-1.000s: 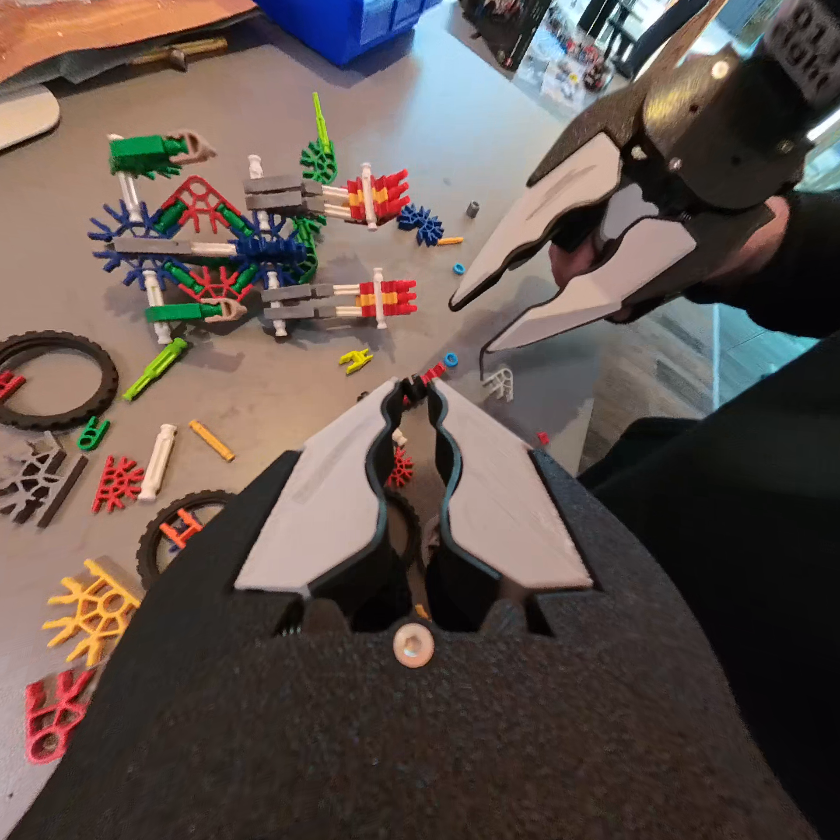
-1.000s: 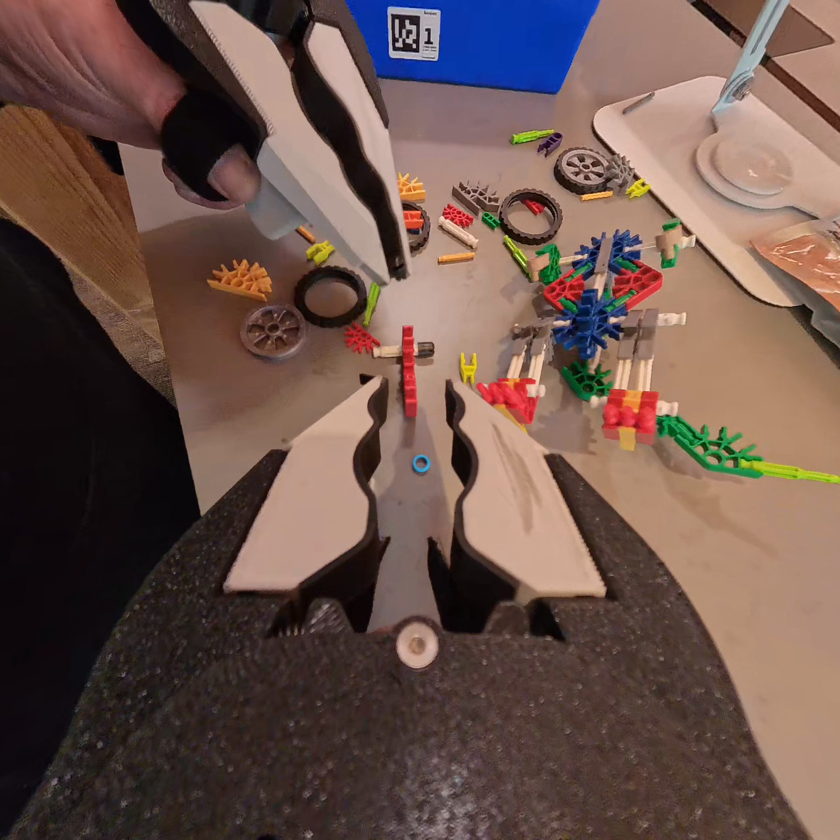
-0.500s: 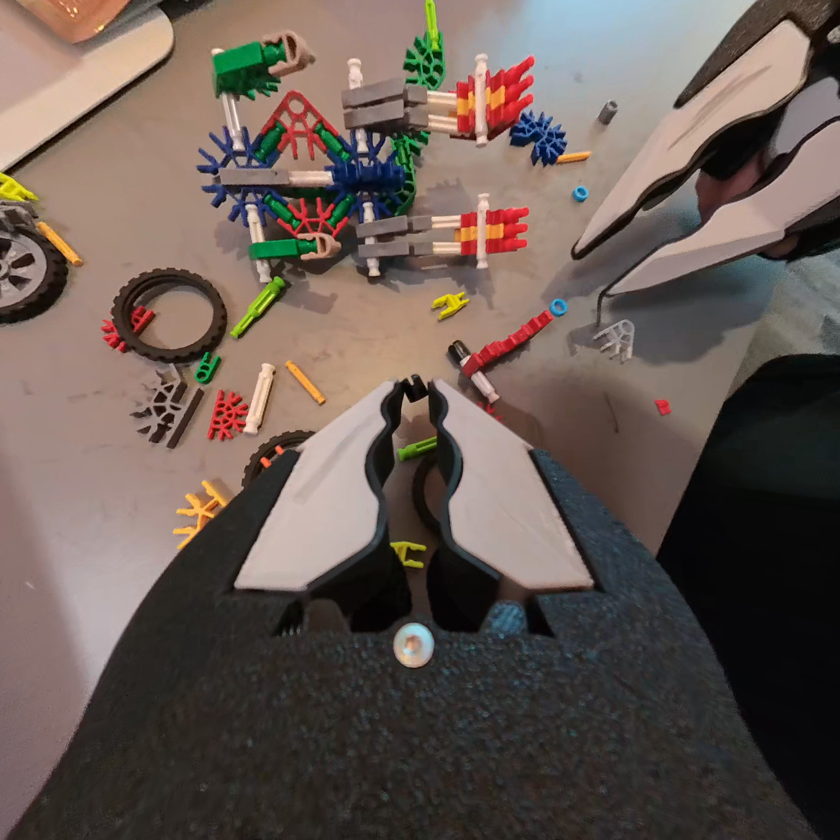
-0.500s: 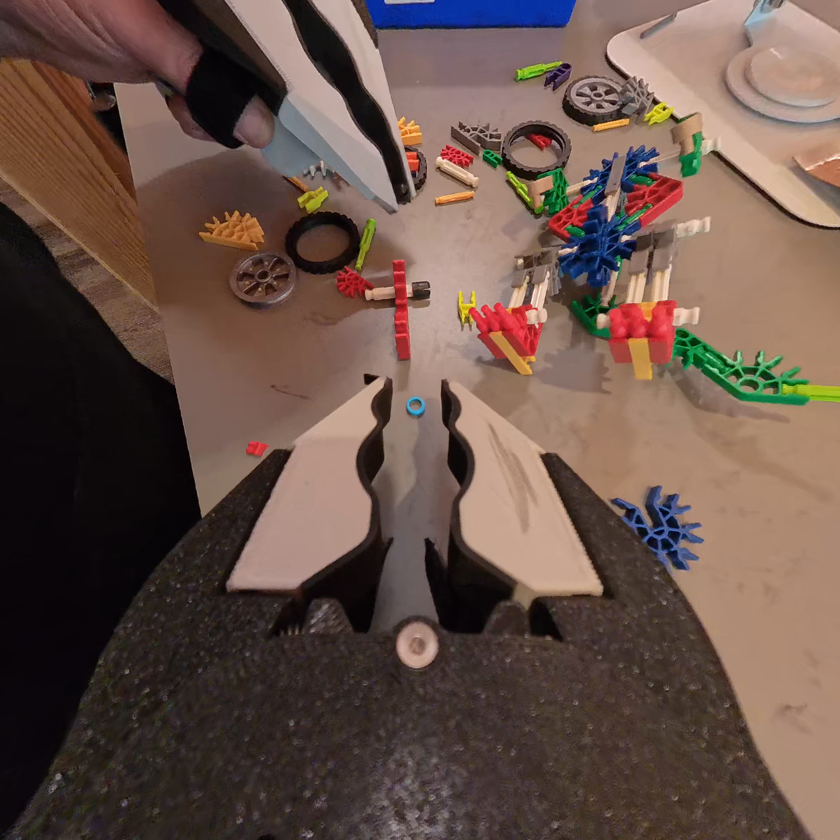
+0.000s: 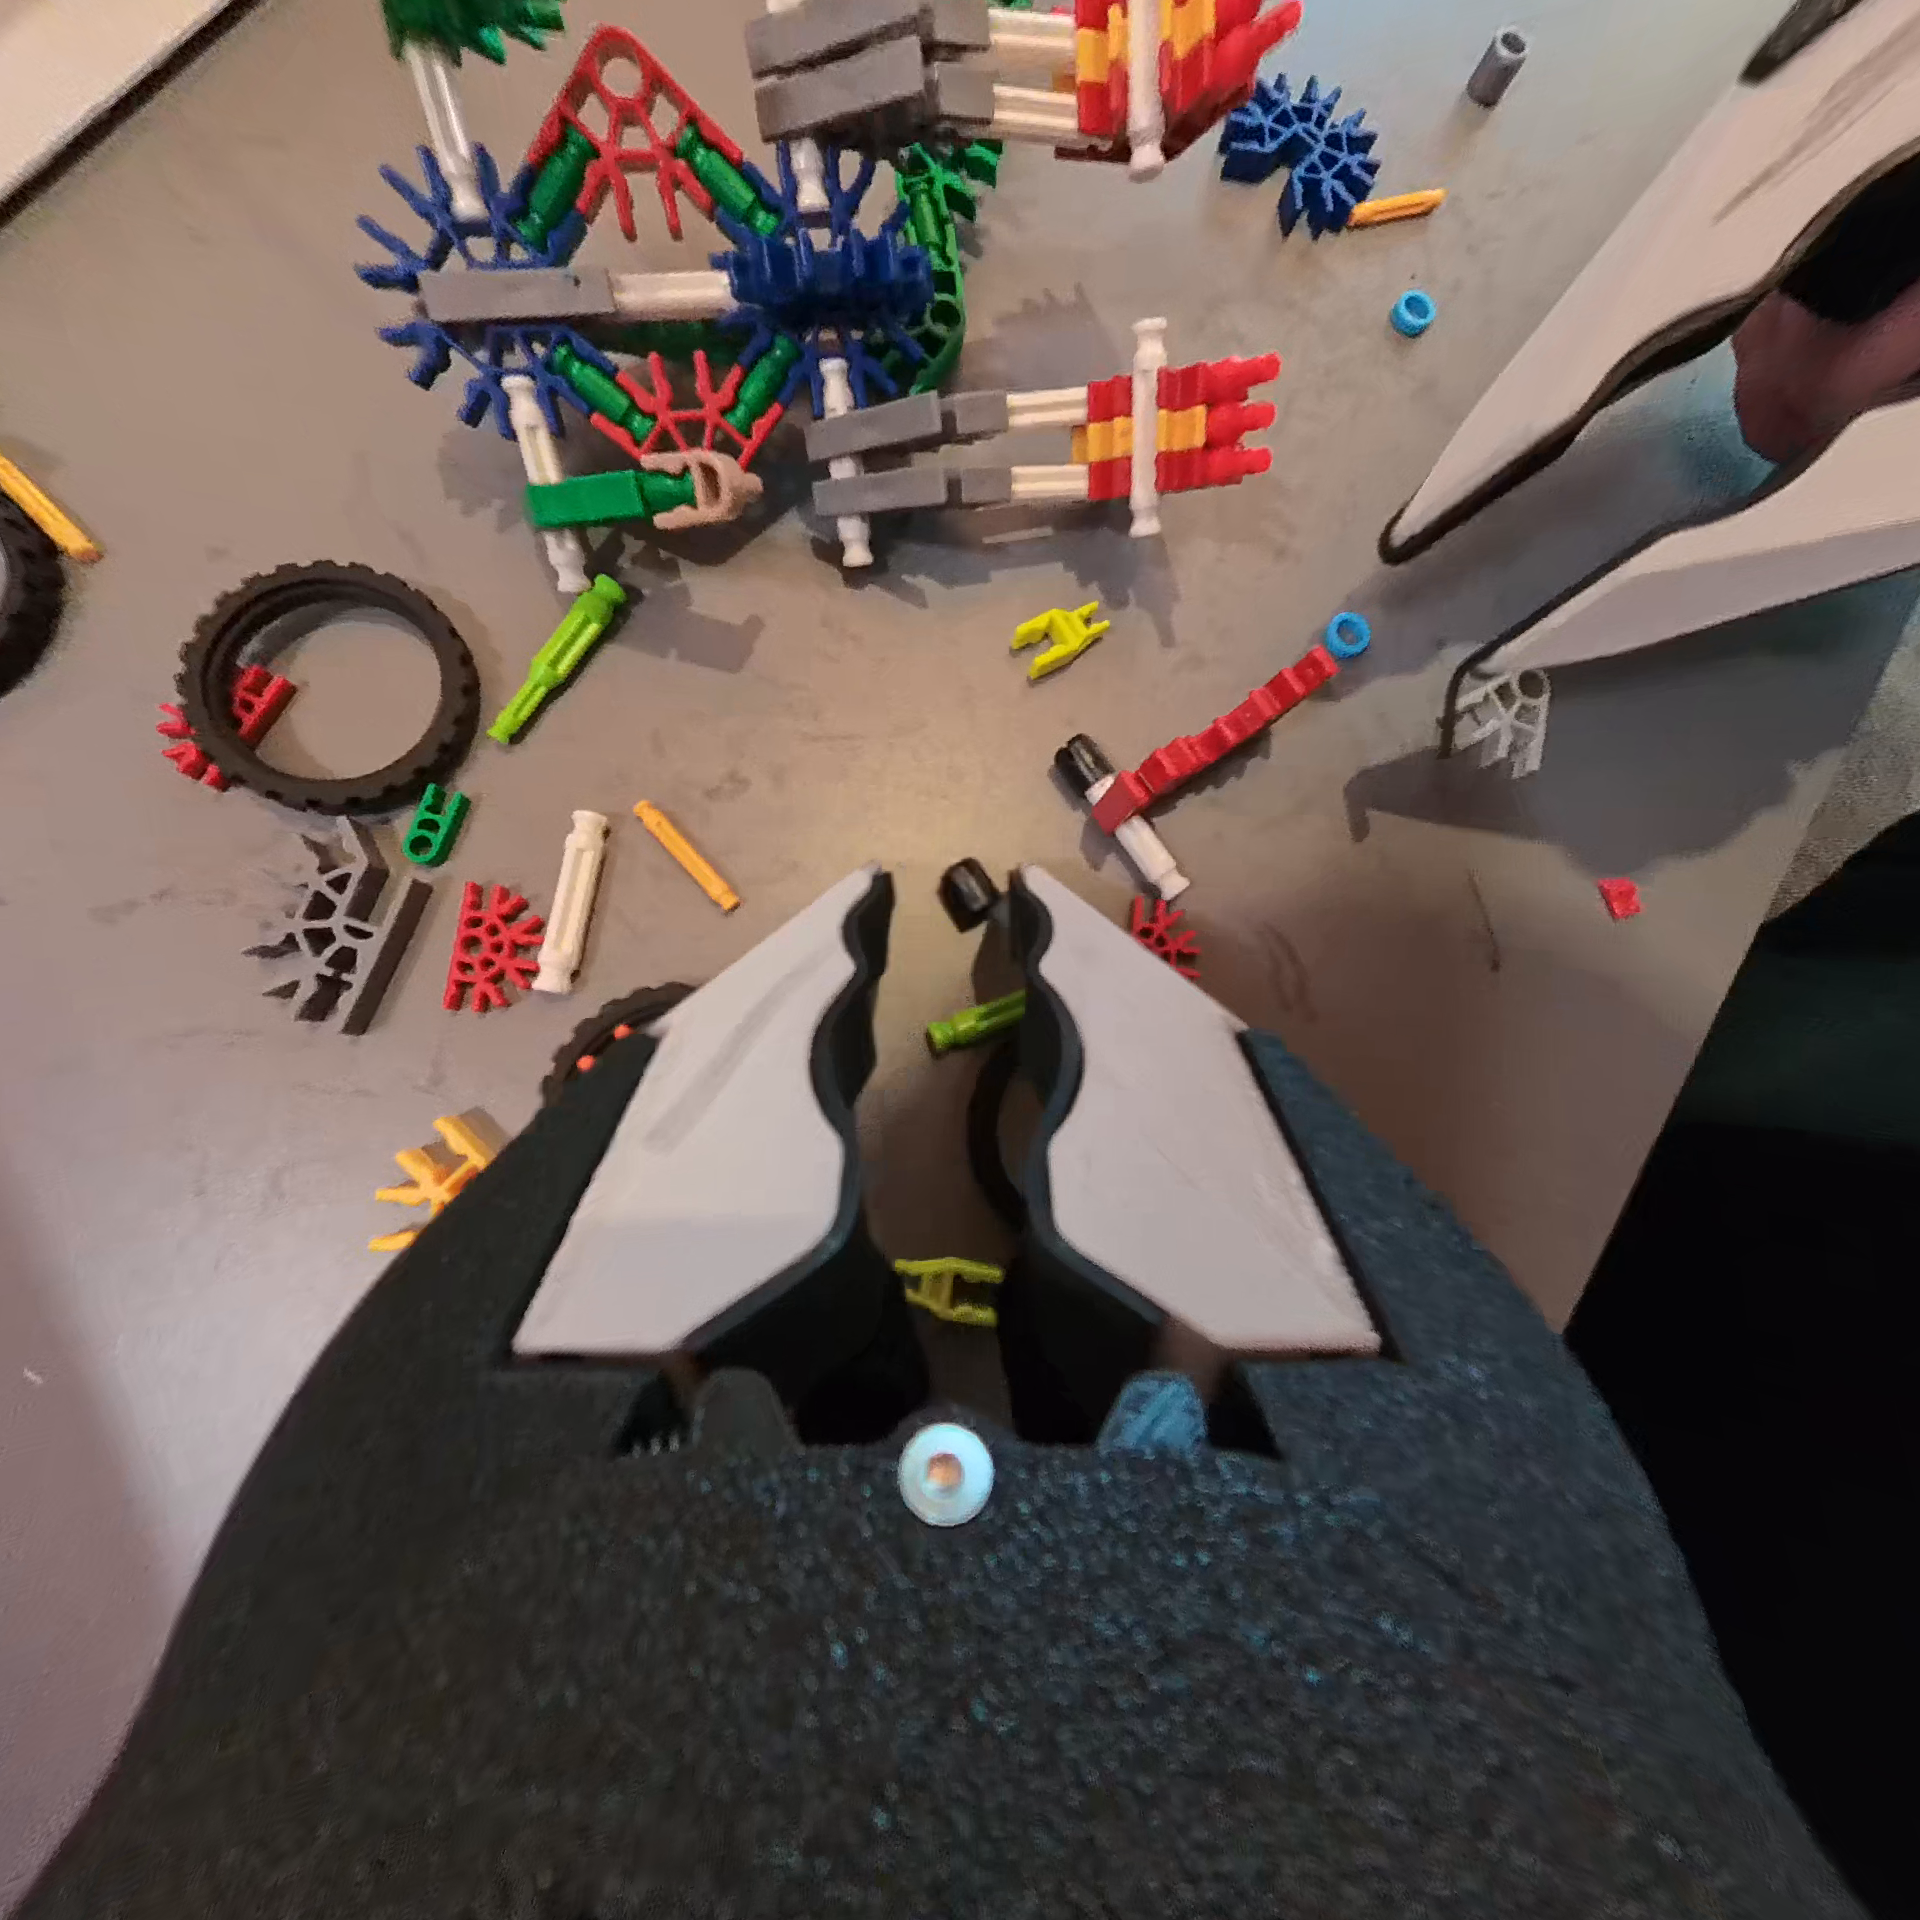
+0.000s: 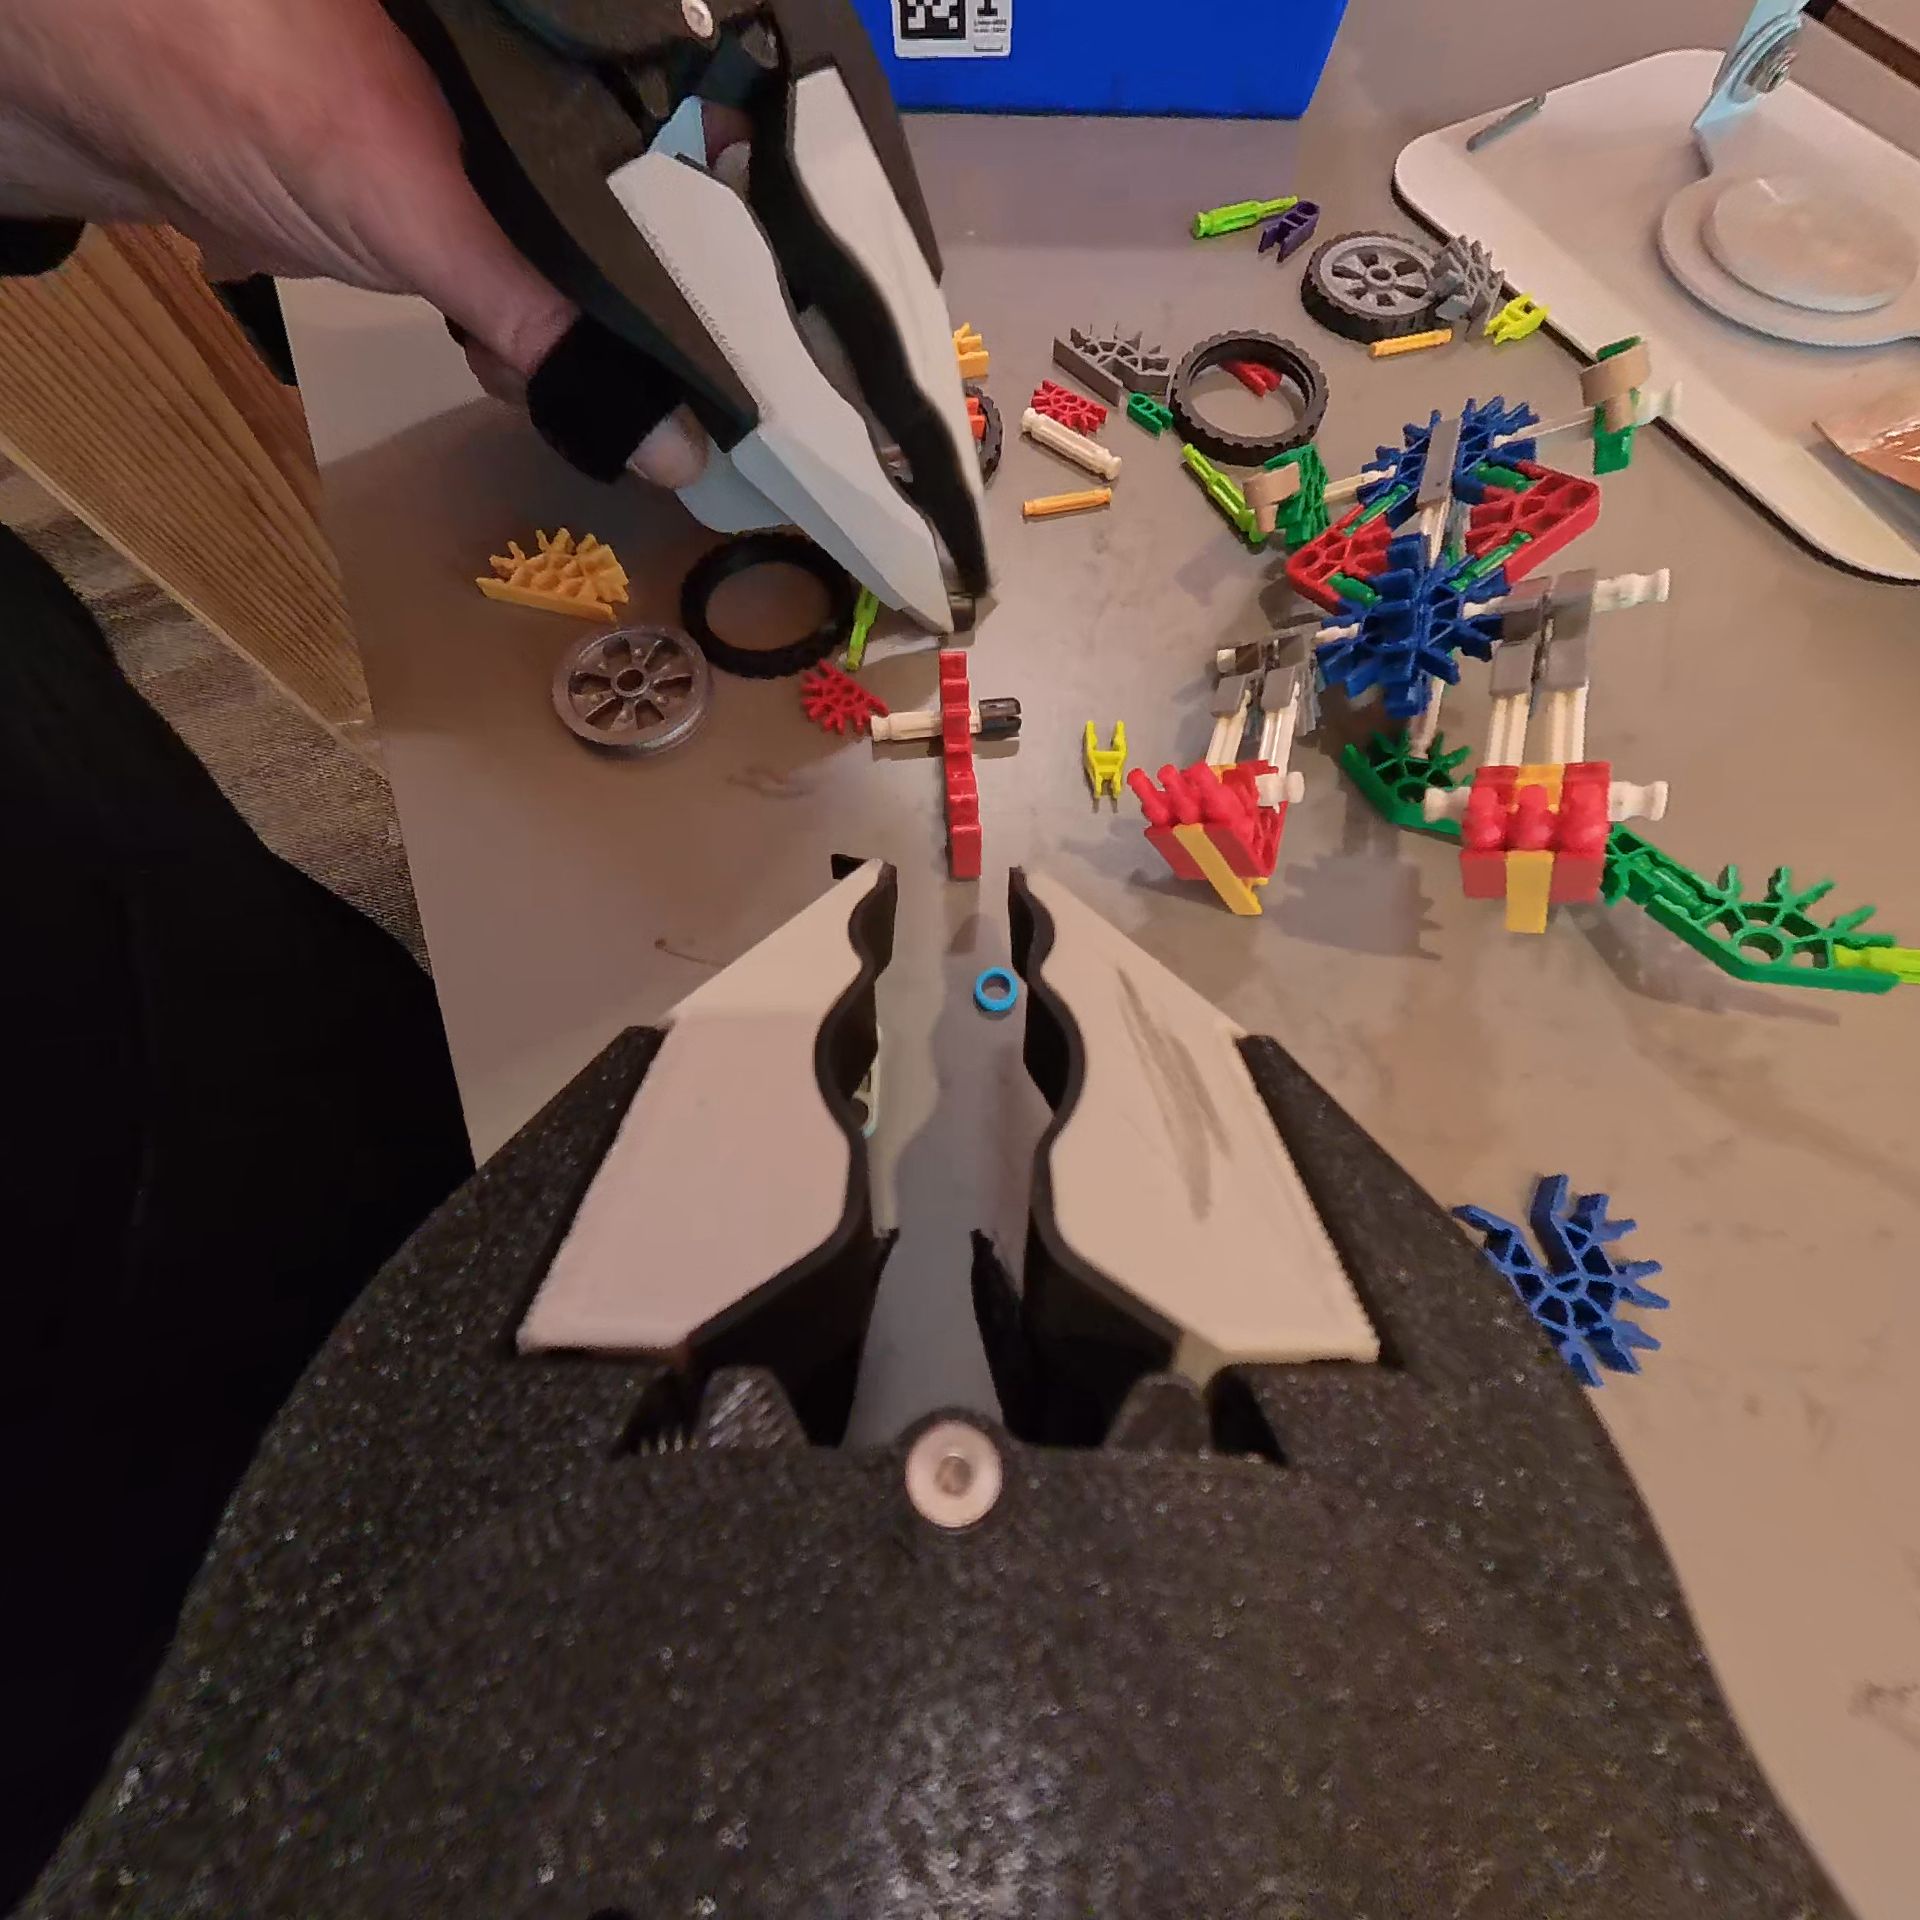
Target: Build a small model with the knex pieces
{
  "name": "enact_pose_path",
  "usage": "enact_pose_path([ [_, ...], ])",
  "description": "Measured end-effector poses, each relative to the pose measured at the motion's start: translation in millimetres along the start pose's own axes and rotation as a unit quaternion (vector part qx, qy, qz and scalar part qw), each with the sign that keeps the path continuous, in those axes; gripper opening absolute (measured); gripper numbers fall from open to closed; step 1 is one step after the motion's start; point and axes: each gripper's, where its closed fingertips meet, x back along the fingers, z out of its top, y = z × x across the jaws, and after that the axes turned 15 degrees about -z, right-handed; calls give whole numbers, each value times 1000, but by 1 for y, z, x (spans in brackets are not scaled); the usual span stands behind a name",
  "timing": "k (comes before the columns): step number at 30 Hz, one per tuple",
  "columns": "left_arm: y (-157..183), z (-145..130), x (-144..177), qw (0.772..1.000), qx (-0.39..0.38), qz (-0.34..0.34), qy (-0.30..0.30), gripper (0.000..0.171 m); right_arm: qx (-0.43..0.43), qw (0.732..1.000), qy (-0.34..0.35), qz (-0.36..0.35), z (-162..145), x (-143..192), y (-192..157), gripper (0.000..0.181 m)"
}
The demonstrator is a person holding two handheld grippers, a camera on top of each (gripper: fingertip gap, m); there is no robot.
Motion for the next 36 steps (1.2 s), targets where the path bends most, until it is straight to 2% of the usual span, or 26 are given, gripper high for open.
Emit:
enact_pose_path([
  [3,-5,8,14,1000,0,7,15,28,-5,1000,3,0,2,2,1,22],
  [6,-25,13,32,999,-3,33,20,28,-17,1000,7,-1,3,4,3,22],
  [9,-48,11,38,999,-11,53,-5,23,-17,1000,8,-3,4,5,5,22],
  [14,-67,2,28,994,-49,76,-65,19,-14,1000,14,-4,9,3,4,22],
  [22,-63,5,22,993,-66,64,-74,3,-3,1000,19,-2,20,-1,2,22],
  [28,-60,3,25,994,-62,66,-59,2,31,999,9,10,34,-17,-3,23],
  [33,-52,6,34,996,-55,66,-31,2,61,996,-57,8,12,-35,-7,23],
  [36,-46,8,39,997,-49,57,-14,2,69,995,-75,4,3,-36,-7,12],
])
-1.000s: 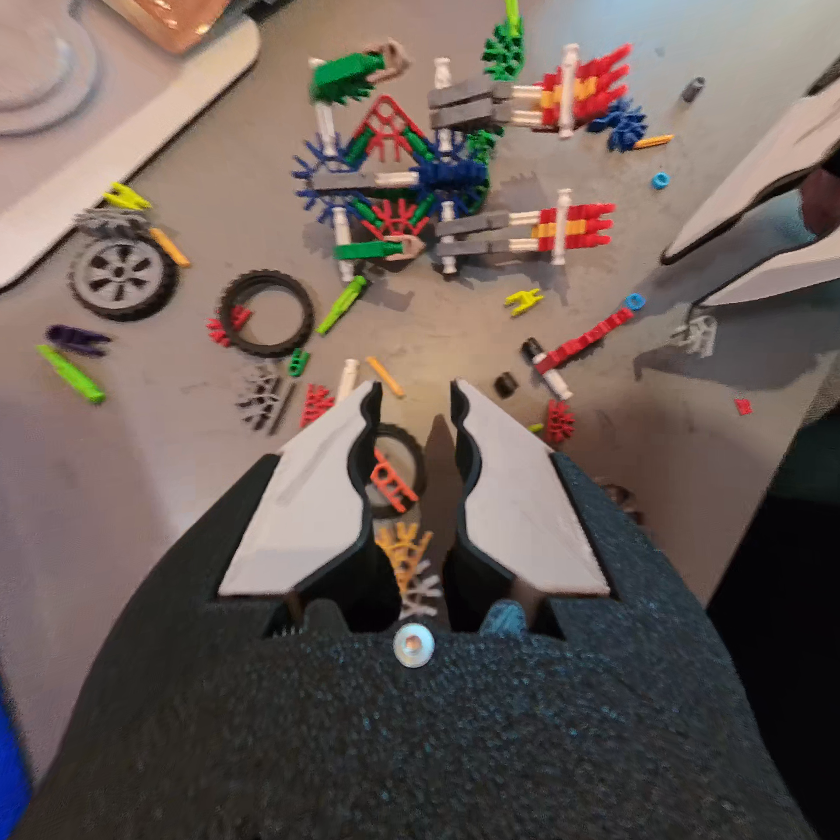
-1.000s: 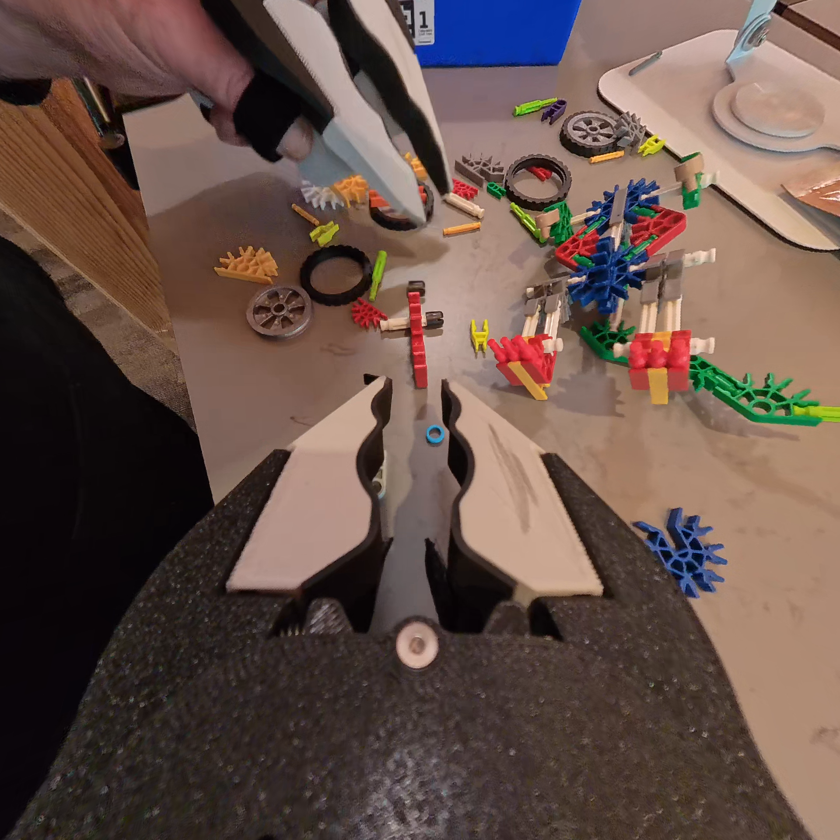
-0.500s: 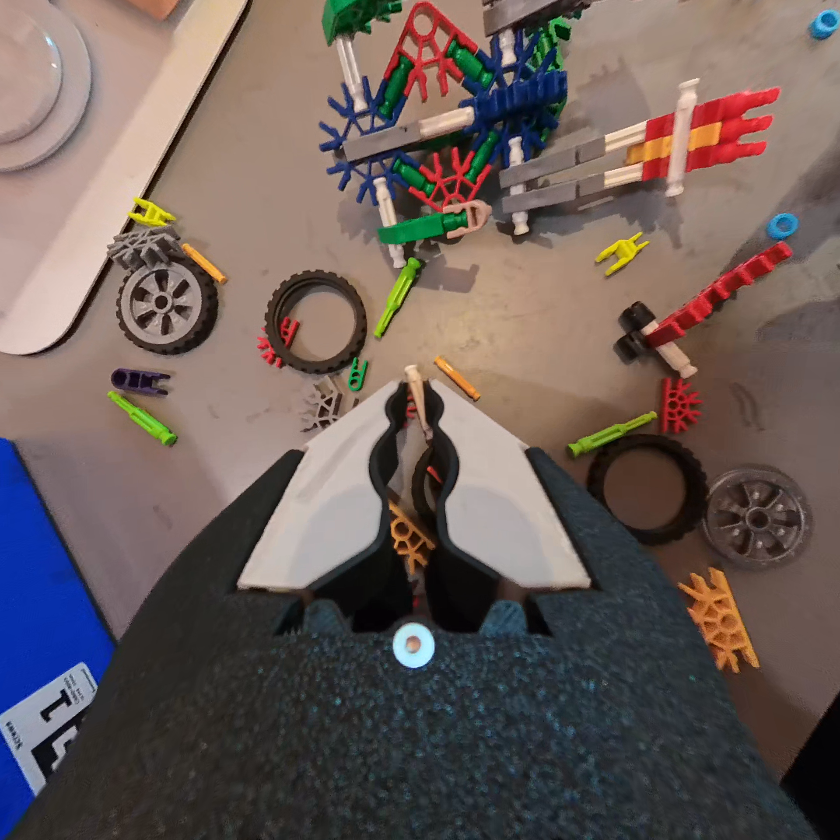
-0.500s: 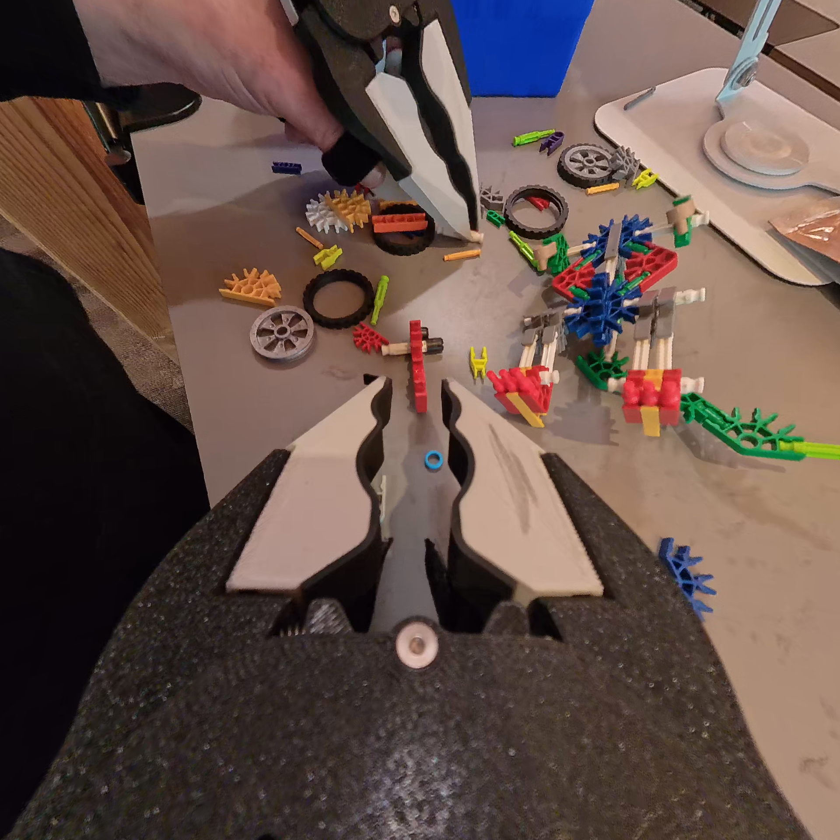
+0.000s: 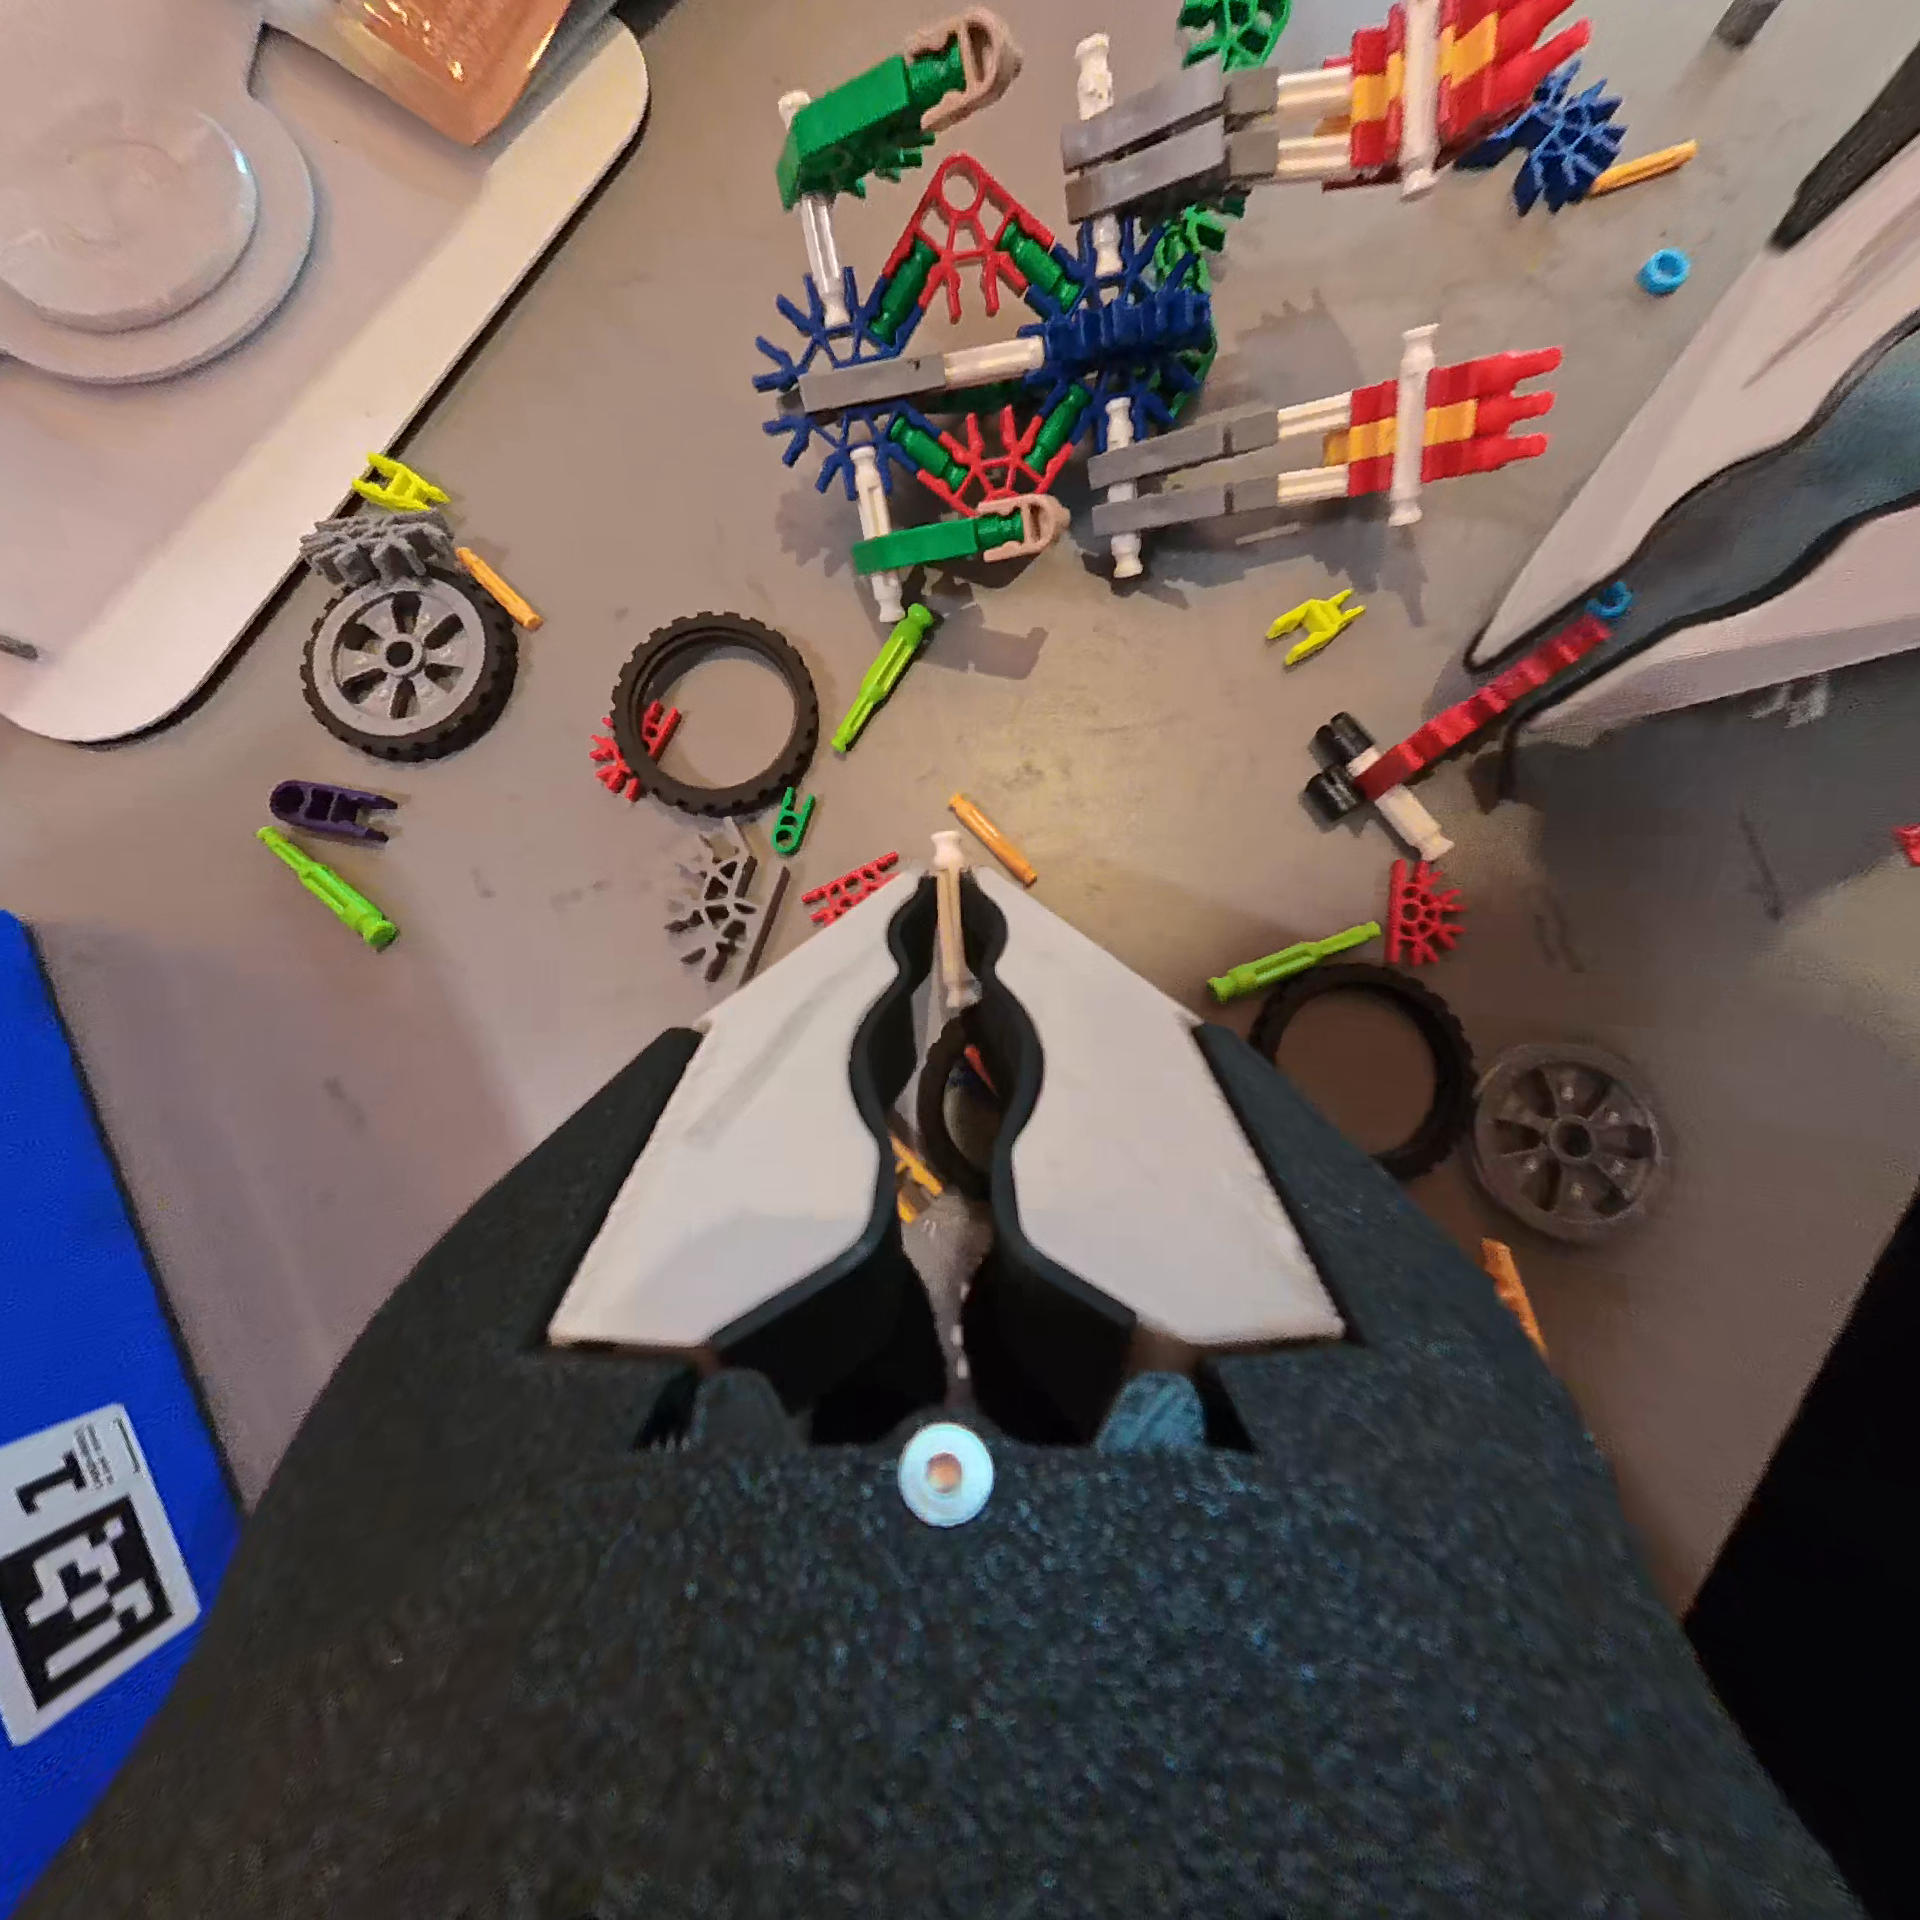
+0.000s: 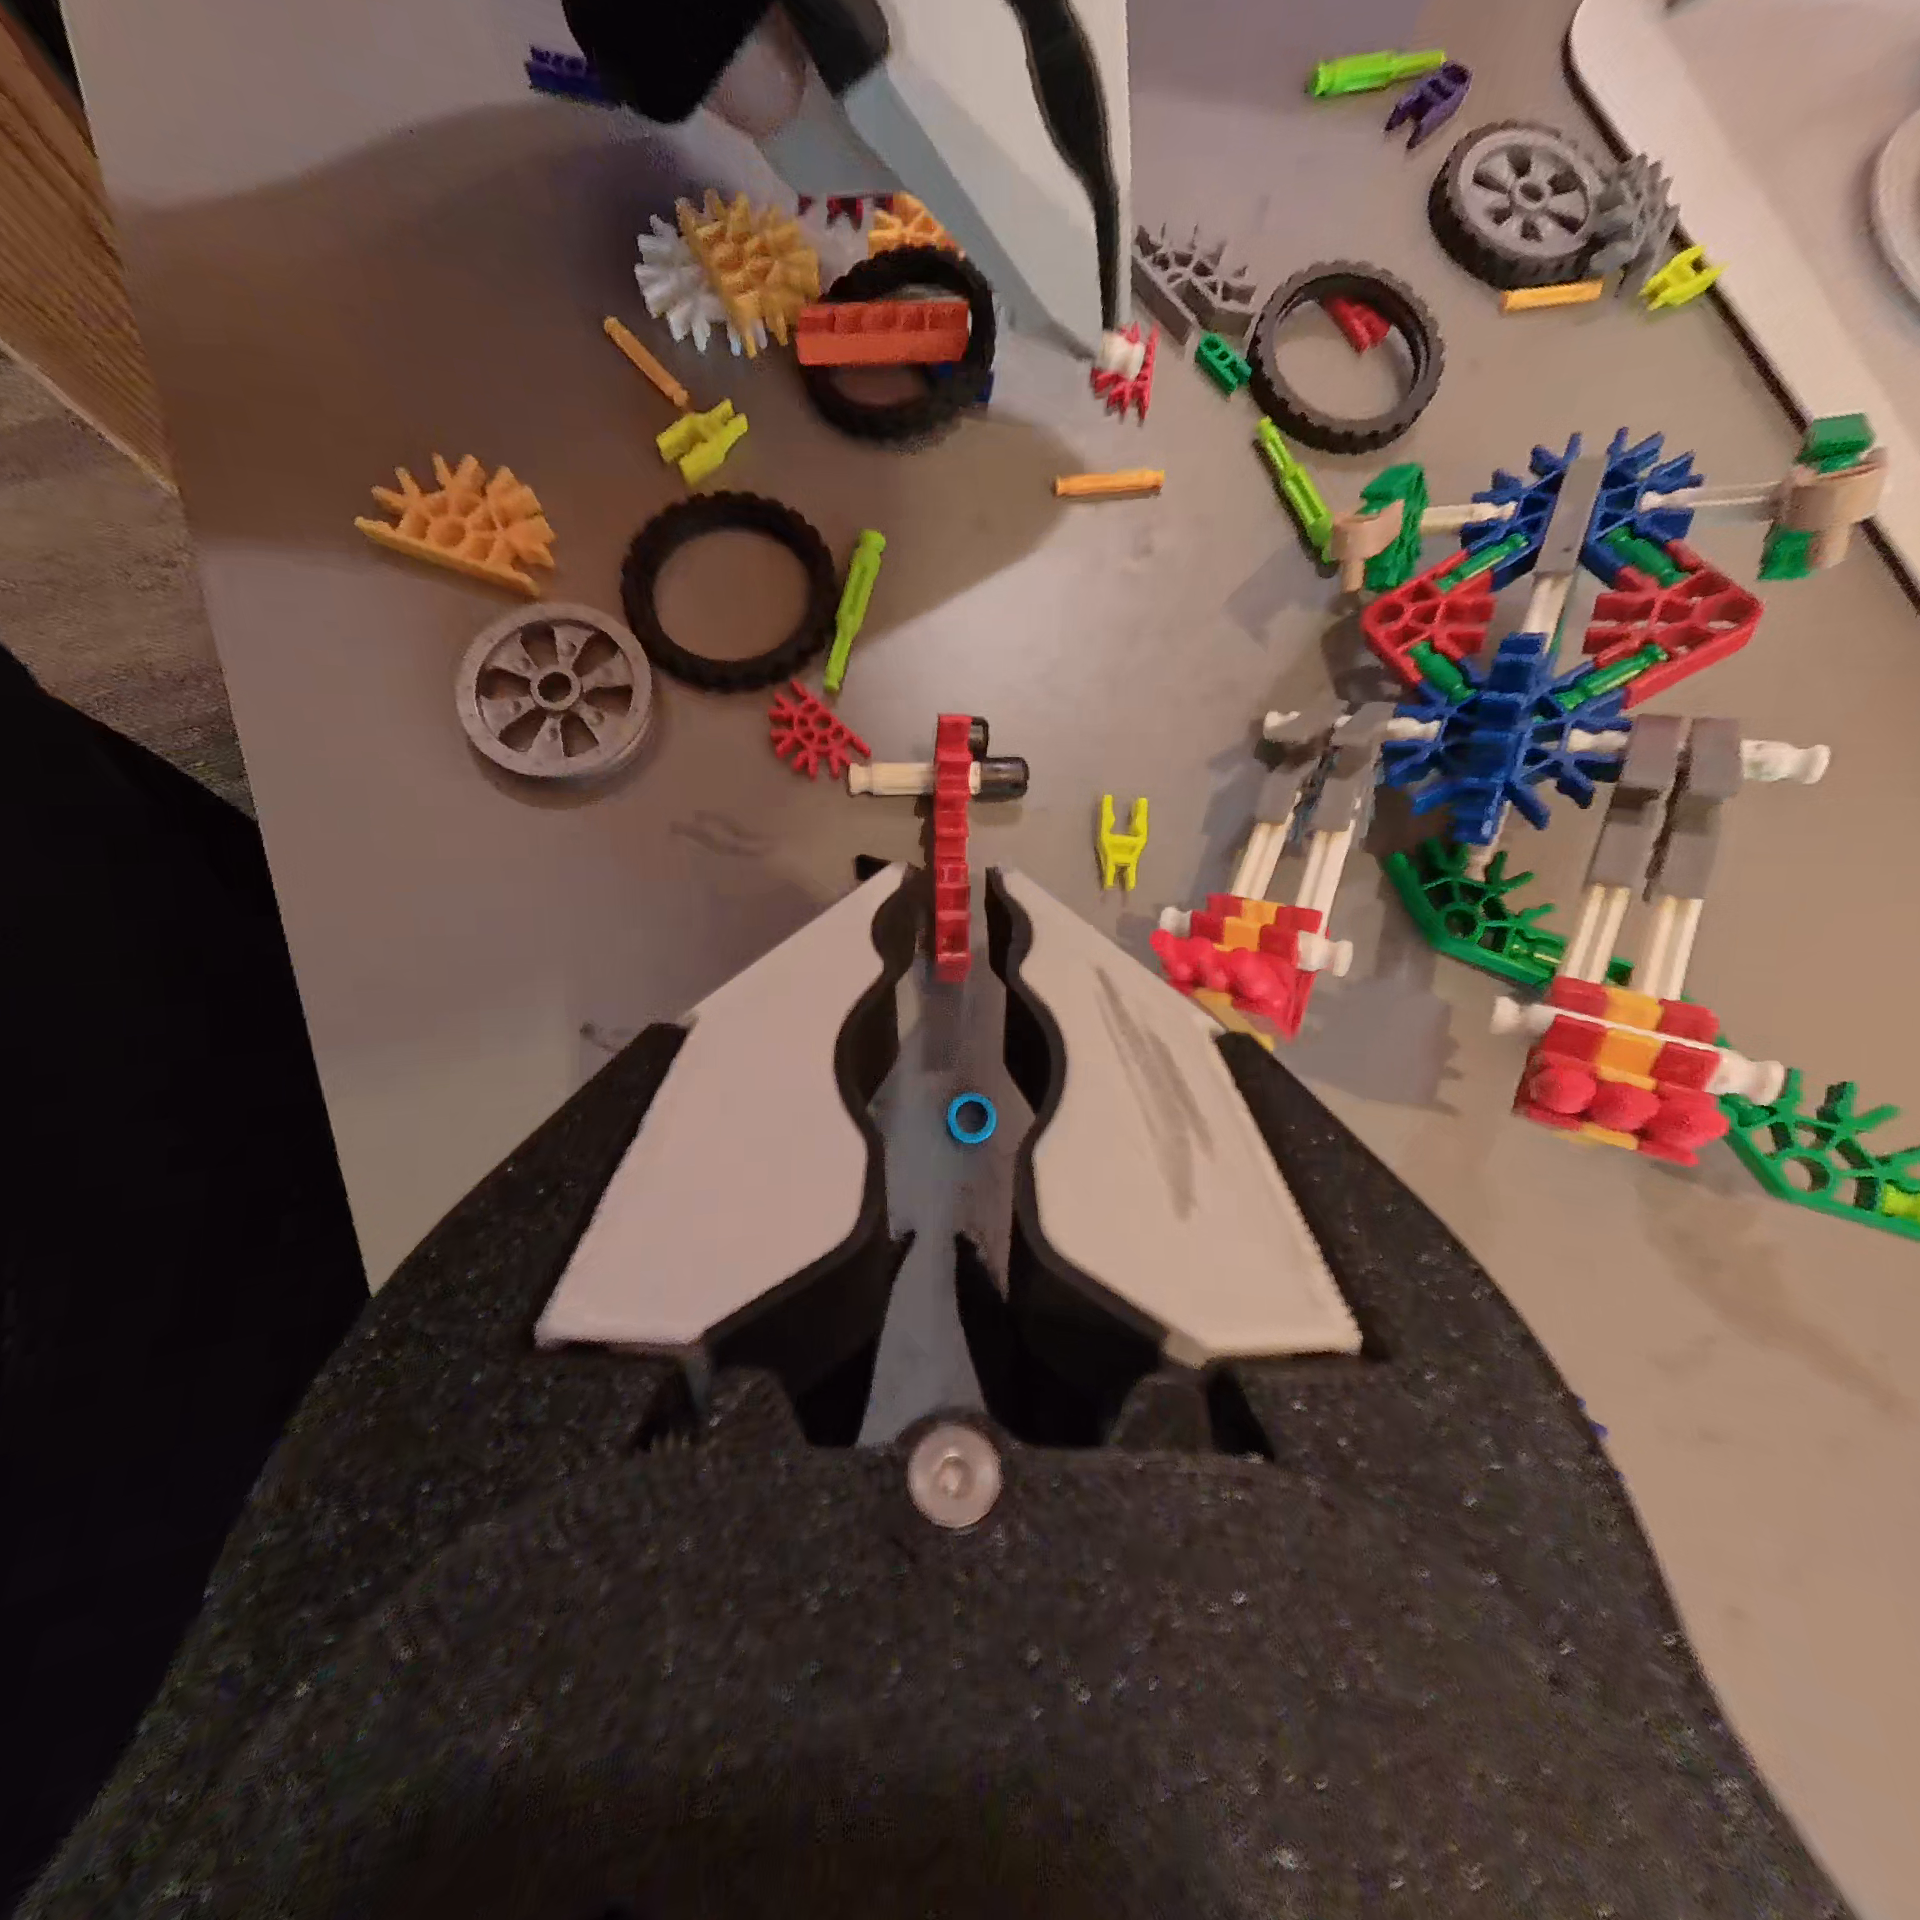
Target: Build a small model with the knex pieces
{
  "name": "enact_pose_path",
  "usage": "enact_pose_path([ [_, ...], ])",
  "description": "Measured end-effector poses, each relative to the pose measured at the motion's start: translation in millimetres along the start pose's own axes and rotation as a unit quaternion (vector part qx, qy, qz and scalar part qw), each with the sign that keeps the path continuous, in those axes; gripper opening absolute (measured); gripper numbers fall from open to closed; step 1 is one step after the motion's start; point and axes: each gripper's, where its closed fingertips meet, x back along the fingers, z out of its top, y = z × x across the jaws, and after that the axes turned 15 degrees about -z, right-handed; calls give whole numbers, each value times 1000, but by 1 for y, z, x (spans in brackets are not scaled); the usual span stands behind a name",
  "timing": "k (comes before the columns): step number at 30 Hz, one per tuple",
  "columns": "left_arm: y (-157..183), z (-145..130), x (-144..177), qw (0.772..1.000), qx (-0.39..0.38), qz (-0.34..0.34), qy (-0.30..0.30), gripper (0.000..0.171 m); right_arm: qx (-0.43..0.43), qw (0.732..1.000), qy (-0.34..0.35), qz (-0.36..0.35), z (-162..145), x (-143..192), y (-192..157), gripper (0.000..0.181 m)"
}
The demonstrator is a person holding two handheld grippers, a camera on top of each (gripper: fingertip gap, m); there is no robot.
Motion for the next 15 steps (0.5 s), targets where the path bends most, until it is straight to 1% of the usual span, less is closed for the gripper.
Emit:
enact_pose_path([
  [2,7,2,2,1000,2,-13,6,2,-4,1000,-5,4,-2,1,-1,6],
  [5,15,4,1,1000,-10,-20,2,2,-10,1000,-12,-1,-4,2,0,6],
  [10,15,6,-2,999,-18,-25,9,2,-30,999,-29,-3,-12,9,2,6],
  [15,33,18,-5,998,-27,-62,16,2,-68,996,-56,-14,-25,21,6,6],
])
